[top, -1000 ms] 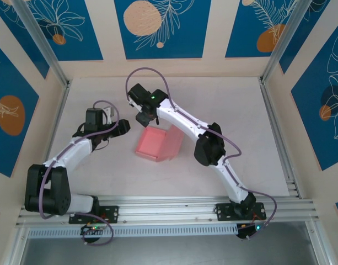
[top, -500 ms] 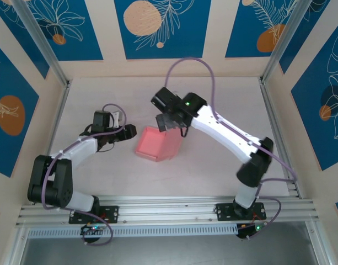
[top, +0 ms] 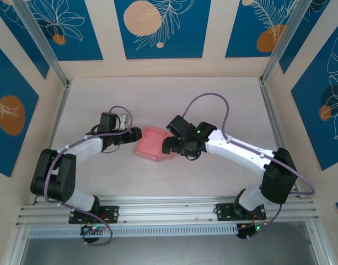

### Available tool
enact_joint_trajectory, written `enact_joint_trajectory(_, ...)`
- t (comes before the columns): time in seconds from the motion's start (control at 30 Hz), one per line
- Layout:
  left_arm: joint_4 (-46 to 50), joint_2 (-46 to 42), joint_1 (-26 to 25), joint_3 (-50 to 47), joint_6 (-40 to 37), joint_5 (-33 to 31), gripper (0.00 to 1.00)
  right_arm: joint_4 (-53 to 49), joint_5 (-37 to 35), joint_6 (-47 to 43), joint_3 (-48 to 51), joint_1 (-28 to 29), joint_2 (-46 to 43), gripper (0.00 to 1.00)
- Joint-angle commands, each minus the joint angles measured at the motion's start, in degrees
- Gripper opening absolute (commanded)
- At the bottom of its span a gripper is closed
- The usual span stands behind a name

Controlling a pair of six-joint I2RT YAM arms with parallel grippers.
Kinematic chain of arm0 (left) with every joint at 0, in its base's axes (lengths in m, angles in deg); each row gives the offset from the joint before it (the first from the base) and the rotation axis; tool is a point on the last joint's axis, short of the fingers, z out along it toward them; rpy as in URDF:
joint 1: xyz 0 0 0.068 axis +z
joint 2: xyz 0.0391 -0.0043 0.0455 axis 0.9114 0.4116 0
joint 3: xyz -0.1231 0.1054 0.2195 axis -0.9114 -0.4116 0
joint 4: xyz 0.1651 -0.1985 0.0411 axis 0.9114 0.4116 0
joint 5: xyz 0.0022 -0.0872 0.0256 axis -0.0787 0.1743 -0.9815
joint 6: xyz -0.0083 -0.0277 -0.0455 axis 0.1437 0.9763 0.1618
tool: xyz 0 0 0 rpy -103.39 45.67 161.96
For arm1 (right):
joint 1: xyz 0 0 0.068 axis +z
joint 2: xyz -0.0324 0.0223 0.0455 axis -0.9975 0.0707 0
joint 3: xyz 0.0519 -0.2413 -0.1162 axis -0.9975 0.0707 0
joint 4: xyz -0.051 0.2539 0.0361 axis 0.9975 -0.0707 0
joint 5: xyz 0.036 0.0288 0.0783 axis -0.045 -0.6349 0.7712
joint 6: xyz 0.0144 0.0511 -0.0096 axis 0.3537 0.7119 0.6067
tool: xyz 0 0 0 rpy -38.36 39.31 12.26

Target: Fold the paper box

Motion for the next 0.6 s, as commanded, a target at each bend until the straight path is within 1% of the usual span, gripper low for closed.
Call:
enact_joint_trajectory(0.0, -1.4, 0.1, -0.5, -0.5, 1.3, 0.0, 0.70, 3.7, 2.9, 0.9, -0.8, 0.1, 1.3, 0.89)
enact_joint_trajectory(0.03, -1.3, -0.1, -0.6, -0.4, 1.3, -0.4, 0.71, 3.4, 2.5, 0.1, -1.2, -0.1, 1.7, 0.85)
enact_joint_trajectory(0.1, -1.0, -0.3, -0.6, -0.2, 1.3, -1.1, 0.72, 3.3, 2.6, -1.5, -1.8, -1.2, 2.5, 0.71)
enact_joint_trajectory(0.13, -0.9, -0.3, -0.5, 0.1, 1.2, -1.3, 0.72, 3.3, 2.9, -2.3, -2.0, -1.9, 2.8, 0.67)
enact_joint_trajectory(0.33, -0.1, 0.1, -0.5, 1.6, 0.6, -2.4, 0.72, 1.6, 3.9, -9.4, -6.1, -5.9, 7.4, 0.50)
enact_joint_trajectory(0.43, 1.5, 0.5, -0.6, 3.2, -0.5, -3.3, 0.72, -1.2, 4.2, -14.6, -10.9, -7.8, 10.7, 0.40)
enact_joint_trajectory(0.47, 1.9, 0.5, -0.6, 3.7, -0.7, -3.7, 0.73, -2.2, 4.2, -16.5, -12.6, -8.4, 11.9, 0.33)
enact_joint_trajectory(0.57, 2.8, 0.4, -0.5, 5.0, -1.4, -5.2, 0.73, -5.3, 4.3, -21.8, -17.8, -10.1, 16.0, 0.26)
